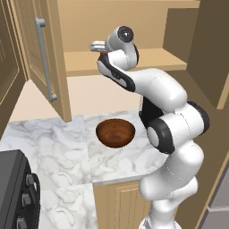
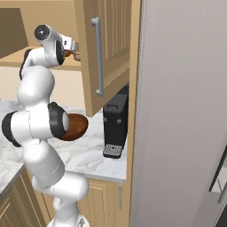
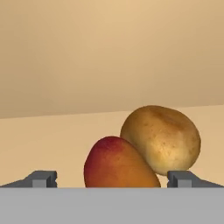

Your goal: Open the cabinet. Pick the tangerine and mango from the cabinet and place them into the bowl. Then close the cabinet.

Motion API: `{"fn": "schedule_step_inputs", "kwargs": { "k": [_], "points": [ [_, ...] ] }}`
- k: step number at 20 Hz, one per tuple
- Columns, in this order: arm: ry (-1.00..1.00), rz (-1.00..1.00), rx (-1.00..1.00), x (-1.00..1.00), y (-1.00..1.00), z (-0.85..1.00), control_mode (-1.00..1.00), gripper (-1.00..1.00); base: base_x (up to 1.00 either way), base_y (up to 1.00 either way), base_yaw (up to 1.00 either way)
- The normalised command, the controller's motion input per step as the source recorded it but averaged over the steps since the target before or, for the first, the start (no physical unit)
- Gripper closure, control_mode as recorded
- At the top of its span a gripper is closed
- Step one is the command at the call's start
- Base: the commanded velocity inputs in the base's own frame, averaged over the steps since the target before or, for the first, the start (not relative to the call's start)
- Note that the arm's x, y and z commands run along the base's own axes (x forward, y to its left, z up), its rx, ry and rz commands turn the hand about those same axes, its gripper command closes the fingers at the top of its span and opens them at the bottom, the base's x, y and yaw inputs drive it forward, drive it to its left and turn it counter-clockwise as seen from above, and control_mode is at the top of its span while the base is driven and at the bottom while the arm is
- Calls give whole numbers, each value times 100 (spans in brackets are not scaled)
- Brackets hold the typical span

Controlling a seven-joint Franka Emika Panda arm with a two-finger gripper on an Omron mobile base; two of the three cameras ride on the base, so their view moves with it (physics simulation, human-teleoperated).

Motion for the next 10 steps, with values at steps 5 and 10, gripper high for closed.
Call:
{"fn": "schedule_step_inputs", "kwargs": {
  "k": [5,10],
  "points": [
    [6,0,-3,28,0,-28,-100,-100,0,0,0],
    [5,0,-2,0,0,-34,-100,-100,0,0,0]
  ]
}}
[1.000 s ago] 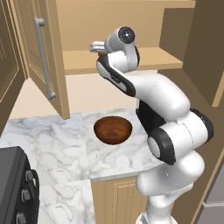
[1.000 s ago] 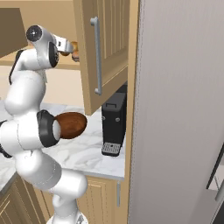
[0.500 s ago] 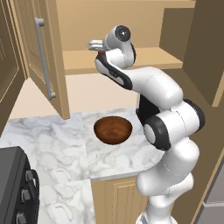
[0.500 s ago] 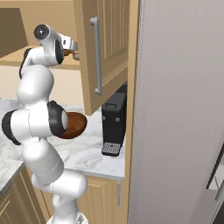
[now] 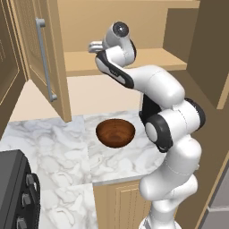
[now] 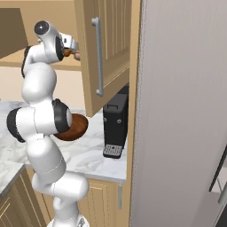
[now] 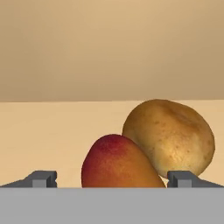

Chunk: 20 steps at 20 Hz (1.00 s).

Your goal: Open the cabinet. Pick the tangerine and mango from the cabinet and place them into the bowl. Then close the cabinet.

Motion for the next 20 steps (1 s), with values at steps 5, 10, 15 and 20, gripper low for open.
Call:
{"fn": "schedule_step_inputs", "kwargs": {
  "k": [5,10,15,20],
  "points": [
    [0,0,0,3,0,-2,-100,-100,0,0,0],
    [0,0,-4,4,0,-34,-100,-100,0,0,0],
    [0,0,-7,12,0,-47,-100,-100,0,0,0],
    [0,0,-9,21,0,-59,-100,100,0,0,0]
  ]
}}
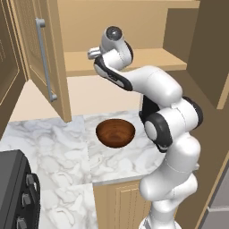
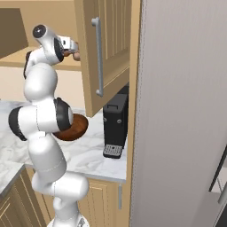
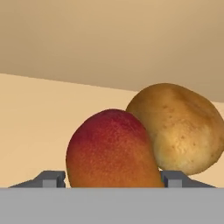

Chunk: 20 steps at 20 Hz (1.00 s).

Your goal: Open the cabinet. Pick the tangerine and mango from the cabinet and place them into the bowl. Then close the cabinet.

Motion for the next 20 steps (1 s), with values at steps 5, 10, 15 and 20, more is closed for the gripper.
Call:
{"fn": "schedule_step_inputs", "kwargs": {
  "k": [5,10,15,20],
  "points": [
    [0,0,0,2,0,-2,-100,100,0,0,0],
    [-5,0,1,-27,-8,9,-100,100,0,0,0],
    [-12,0,2,-94,-33,6,-100,100,0,0,0],
    [-7,0,4,-100,-50,1,-100,100,0,0,0]
  ]
}}
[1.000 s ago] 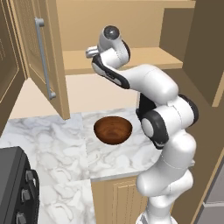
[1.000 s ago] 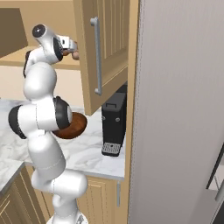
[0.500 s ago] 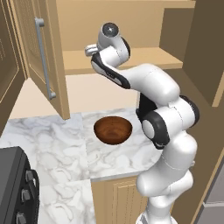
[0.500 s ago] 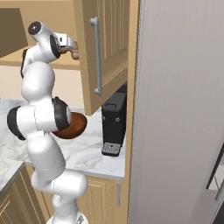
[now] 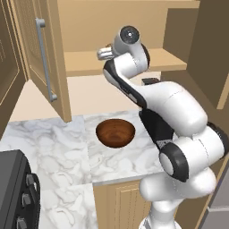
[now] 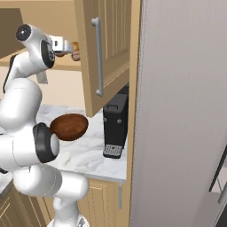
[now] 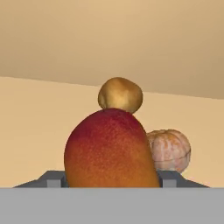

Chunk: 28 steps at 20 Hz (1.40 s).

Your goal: Open the cabinet. Pick the tangerine and mango from the cabinet and place them into the bowl. Then close the cabinet.

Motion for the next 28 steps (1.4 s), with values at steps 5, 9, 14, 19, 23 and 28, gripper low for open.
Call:
{"fn": "schedule_step_inputs", "kwargs": {
  "k": [5,9,14,19,23,28],
  "points": [
    [0,-2,2,-100,-47,1,-100,100,0,0,0],
    [0,-3,0,-100,-24,9,-100,100,0,0,0],
    [0,0,0,-100,-3,0,-100,100,0,0,0],
    [12,0,0,-100,0,0,-100,100,0,0,0],
    [44,5,-4,-67,0,-4,-100,100,0,0,0],
    [11,5,-3,-1,1,-3,-100,100,0,0,0]
  ]
}}
